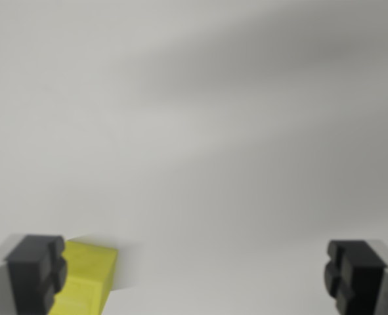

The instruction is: Pick yellow cube

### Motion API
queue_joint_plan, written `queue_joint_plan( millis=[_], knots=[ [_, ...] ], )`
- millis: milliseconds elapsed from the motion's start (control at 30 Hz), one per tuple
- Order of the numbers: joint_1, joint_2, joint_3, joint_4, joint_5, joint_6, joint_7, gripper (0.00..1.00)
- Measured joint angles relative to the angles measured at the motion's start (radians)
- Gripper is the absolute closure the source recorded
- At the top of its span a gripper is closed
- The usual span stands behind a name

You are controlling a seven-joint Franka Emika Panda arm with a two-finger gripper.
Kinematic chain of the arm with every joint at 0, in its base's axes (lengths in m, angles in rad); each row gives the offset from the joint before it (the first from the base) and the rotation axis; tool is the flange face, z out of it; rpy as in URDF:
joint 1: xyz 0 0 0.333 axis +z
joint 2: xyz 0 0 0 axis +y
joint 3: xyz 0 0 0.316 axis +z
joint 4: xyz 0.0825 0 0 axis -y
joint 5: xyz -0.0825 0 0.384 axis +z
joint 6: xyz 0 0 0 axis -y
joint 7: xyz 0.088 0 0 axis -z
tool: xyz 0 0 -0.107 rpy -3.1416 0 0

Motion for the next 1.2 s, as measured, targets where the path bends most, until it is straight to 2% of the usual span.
queue_joint_plan(
  millis=[1200],
  knots=[
    [0.143,0.043,0.0,-0.122,-0.001,0.17,0.218,0.0]
  ],
)
